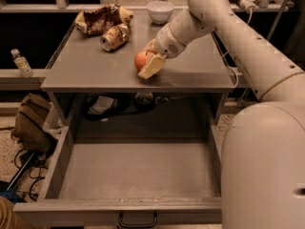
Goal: Place apple into top drawer
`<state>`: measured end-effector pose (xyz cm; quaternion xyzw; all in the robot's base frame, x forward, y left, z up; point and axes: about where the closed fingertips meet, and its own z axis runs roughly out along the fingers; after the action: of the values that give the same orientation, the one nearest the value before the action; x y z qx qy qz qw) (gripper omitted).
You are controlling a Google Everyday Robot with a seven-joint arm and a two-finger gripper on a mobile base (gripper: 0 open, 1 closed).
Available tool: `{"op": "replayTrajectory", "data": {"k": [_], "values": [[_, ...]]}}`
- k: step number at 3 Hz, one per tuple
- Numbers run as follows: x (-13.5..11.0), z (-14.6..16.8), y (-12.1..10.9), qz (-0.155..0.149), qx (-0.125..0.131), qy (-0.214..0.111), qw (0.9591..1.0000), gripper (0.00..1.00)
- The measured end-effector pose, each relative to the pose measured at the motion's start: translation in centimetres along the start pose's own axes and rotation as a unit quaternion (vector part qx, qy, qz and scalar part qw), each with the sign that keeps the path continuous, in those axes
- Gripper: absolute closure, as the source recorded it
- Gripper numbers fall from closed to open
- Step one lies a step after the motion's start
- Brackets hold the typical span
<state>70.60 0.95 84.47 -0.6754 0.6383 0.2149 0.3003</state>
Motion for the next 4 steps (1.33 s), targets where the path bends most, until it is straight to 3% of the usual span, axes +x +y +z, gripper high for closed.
{"op": "replayTrajectory", "data": {"k": [1, 2, 4], "values": [[-0.6, -0.2, 1.7, -0.001, -0.002, 0.007, 1.0000, 1.00], [-0.4, -0.8, 8.2, 0.004, -0.043, 0.004, 0.9991, 1.00], [-1.6, -0.6, 8.9, -0.001, -0.057, 0.013, 0.9983, 1.00]]}}
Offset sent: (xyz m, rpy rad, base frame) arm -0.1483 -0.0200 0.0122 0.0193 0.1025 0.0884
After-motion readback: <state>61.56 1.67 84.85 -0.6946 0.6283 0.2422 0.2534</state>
